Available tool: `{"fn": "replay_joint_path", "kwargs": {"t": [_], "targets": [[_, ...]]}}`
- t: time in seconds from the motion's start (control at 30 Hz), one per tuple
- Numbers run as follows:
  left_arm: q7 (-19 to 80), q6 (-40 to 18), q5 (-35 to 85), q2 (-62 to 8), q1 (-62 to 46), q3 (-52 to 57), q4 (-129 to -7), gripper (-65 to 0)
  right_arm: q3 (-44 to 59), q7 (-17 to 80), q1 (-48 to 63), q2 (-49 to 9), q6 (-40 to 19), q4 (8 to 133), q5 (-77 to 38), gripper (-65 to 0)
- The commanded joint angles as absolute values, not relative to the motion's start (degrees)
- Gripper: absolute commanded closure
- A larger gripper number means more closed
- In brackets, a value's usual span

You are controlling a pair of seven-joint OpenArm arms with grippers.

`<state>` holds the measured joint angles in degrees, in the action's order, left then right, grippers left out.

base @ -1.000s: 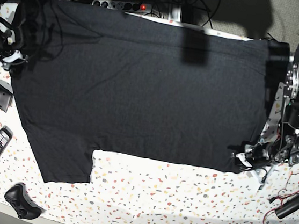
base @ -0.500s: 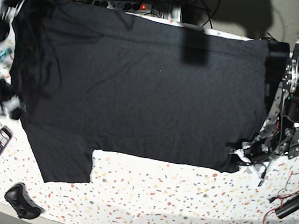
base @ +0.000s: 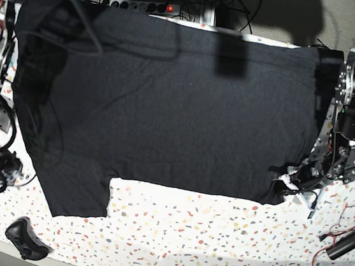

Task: Fold the T-shirt properly
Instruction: 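Grasp the hem corners with both grippers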

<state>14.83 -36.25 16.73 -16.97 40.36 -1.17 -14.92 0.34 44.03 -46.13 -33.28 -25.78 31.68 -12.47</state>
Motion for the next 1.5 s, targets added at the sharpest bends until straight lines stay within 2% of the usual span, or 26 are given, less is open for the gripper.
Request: {"fn": "replay_joint_path", "kwargs": {"t": [0.0, 0.2, 0.3, 0.43, 0.83, 0.97, 1.13, 1.3, 1.47], "targets": [[17.9, -36.1, 14.9, -17.2, 40.8, -1.2, -14.9, 0.0, -0.4, 42.5, -49.5, -34.1, -25.9, 29.5, -11.7, -24.8], [17.4, -36.1, 15.0, -17.2, 40.8, -1.2, -14.9, 0.0, -3.5, 37.8, -52.1, -34.1, -25.6, 18.2, -8.9, -24.8], [17.0, -36.1, 15.0, -17.2, 40.8, -1.2, -14.9, 0.0, -3.4, 38.2, -51.5, -34.1, -25.7, 18.0, -8.9, -23.7], [17.0, -36.1, 15.0, -17.2, 40.8, -1.2, -14.9, 0.0, -3.4, 39.7, -50.6, -33.9, -25.7, 18.0, -9.0, -18.7], [18.4, -36.1, 15.0, -17.2, 40.8, -1.2, -14.9, 0.0, -3.4, 39.7, -45.5, -32.7, -25.7, 18.0, -9.0, -18.8], [18.4, -36.1, 15.0, -17.2, 40.8, -1.2, -14.9, 0.0, -3.4, 39.4, -45.5, -32.9, -28.2, 18.0, -9.0, -19.7], [18.4, -36.1, 15.0, -17.2, 40.8, -1.2, -14.9, 0.0, -3.4, 38.3, -48.0, -33.0, -30.0, 18.0, -9.0, -27.8], [18.4, -36.1, 15.0, -17.2, 40.8, -1.2, -14.9, 0.0, -3.4, 37.7, -51.9, -33.0, -30.0, 18.0, -8.9, -28.0], [18.5, -36.1, 15.0, -17.2, 40.8, -1.2, -14.9, 0.0, -3.4, 34.4, -51.1, -33.0, -27.4, 18.0, -5.9, -28.0]]}}
